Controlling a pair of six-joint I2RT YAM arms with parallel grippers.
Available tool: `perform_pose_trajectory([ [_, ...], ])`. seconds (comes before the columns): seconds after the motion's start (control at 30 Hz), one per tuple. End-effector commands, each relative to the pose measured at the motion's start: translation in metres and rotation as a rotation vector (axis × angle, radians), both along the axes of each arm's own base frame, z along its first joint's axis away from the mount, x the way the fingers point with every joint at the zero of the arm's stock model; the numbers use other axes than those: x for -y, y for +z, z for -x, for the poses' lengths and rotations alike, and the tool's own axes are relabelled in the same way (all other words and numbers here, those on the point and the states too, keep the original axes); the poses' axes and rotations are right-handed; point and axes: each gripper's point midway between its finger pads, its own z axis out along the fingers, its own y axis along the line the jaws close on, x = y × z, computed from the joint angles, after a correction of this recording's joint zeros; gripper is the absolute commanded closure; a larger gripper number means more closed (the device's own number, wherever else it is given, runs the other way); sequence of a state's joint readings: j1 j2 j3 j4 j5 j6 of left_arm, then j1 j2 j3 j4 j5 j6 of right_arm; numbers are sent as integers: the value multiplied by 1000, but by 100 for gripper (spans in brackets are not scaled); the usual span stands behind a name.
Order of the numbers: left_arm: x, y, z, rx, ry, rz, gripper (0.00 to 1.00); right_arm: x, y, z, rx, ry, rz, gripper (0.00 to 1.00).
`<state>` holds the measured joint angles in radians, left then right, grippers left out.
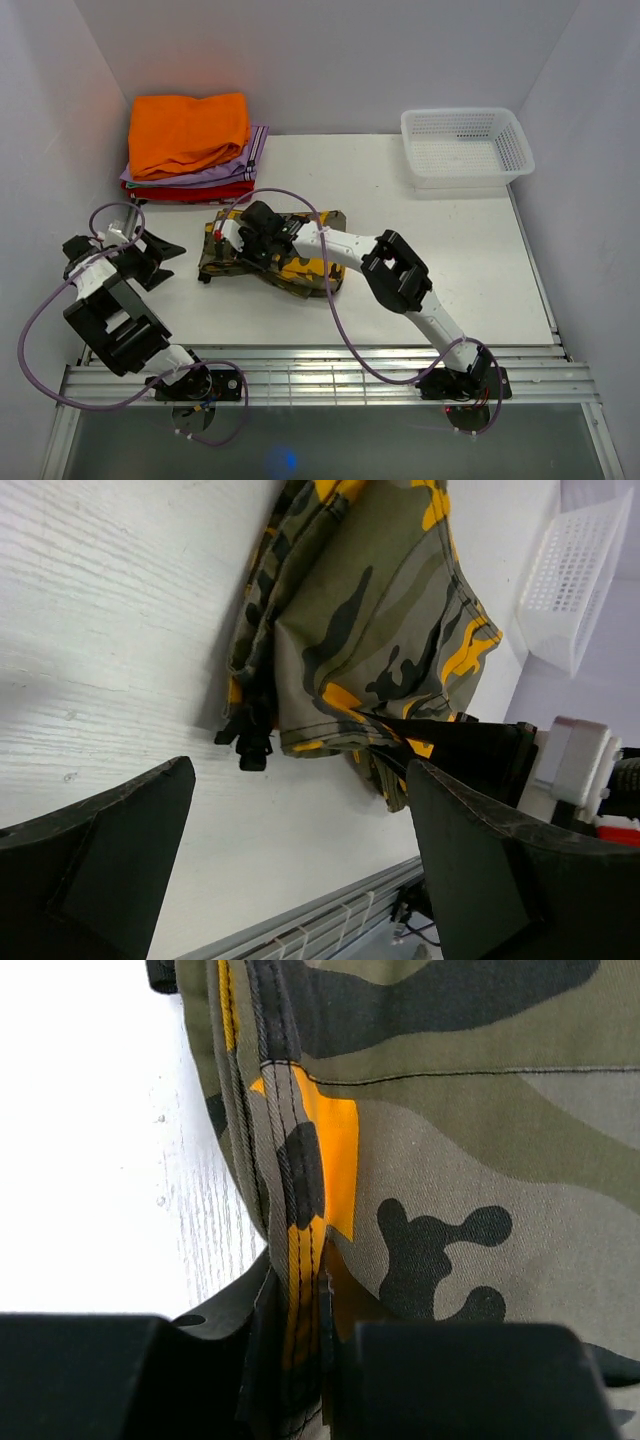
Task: Fold and stack the trousers
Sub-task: Neatly place the folded trousers to the corner
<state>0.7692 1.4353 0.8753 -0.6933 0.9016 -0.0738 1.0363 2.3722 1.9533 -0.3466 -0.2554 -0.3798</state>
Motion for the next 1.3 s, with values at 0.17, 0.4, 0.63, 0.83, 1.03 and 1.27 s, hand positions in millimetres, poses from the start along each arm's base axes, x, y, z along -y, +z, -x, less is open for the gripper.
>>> perform_pose_trajectory([
  [0.17,5,-39,-1,-143,139,152,2,12,21,4,-338,-87,-65,92],
  [0.4,22,-54,-18,-110,154,141,2,14,25,21,-484,-66,-107,92],
  [0.63,51,-67,-34,-117,101,232,2,18,35,36,-546,-23,-165,92],
  [0.83,78,-74,-34,-125,46,285,2,15,36,40,-588,-34,-186,92],
  [1.03,96,-89,-34,-169,-10,251,2,6,47,39,-598,-19,-227,92],
  [1.27,100,-91,-47,-144,-107,58,43,0,61,36,-577,1,-263,92],
])
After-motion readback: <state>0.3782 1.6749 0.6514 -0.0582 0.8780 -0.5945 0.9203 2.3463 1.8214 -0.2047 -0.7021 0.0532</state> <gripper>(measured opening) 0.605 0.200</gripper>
